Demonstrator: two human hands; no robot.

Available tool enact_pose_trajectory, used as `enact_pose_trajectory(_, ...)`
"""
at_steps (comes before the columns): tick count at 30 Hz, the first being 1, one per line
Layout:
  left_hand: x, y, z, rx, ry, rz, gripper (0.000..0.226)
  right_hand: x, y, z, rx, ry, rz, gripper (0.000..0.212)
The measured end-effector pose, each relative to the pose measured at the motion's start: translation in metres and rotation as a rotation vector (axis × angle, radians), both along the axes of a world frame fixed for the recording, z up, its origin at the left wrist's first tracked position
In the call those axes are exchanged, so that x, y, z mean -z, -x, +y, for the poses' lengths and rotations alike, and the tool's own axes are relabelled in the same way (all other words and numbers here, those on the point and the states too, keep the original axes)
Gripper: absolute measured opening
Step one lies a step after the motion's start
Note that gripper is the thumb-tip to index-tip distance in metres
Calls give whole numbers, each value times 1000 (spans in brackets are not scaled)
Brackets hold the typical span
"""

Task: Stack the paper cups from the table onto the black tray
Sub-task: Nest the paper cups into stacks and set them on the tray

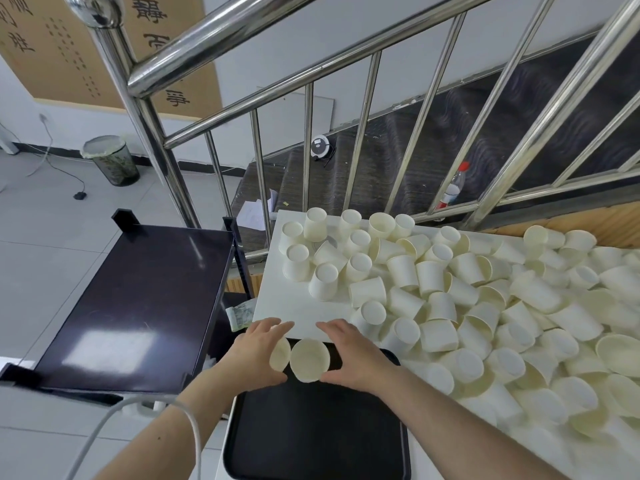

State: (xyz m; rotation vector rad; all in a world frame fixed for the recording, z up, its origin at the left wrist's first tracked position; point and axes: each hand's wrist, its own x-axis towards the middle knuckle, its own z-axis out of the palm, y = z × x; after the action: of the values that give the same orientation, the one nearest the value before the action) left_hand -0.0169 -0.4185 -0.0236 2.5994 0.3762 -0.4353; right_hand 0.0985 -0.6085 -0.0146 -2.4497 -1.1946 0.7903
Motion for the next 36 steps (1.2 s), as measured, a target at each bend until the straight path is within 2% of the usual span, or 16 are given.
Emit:
enact_pose_trajectory(6,-4,-21,-6,-38,5,-119,69,-9,-32,-22,156,23,-190,64)
enact_pose_trajectory(11,-4,-40,-16,-44,28,-130,61,-8,-53,-26,235,126,-310,52)
enact_pose_trajectory(19,2,-58,-28,-28,46,-128,60,6,-67,-24,254,152,-228,50)
enact_pose_trajectory(29,3,-70,-38,-40,72,-143,61,5,-67,-25,292,22,-219,46)
enact_pose_trajectory(33,2,-74,-40,-95,142,-159,72,-2,-64,-29,526,-201,-49,46)
enact_pose_trajectory(36,0,-77,-46,-149,249,-189,86,-7,-63,-29,759,-395,264,37)
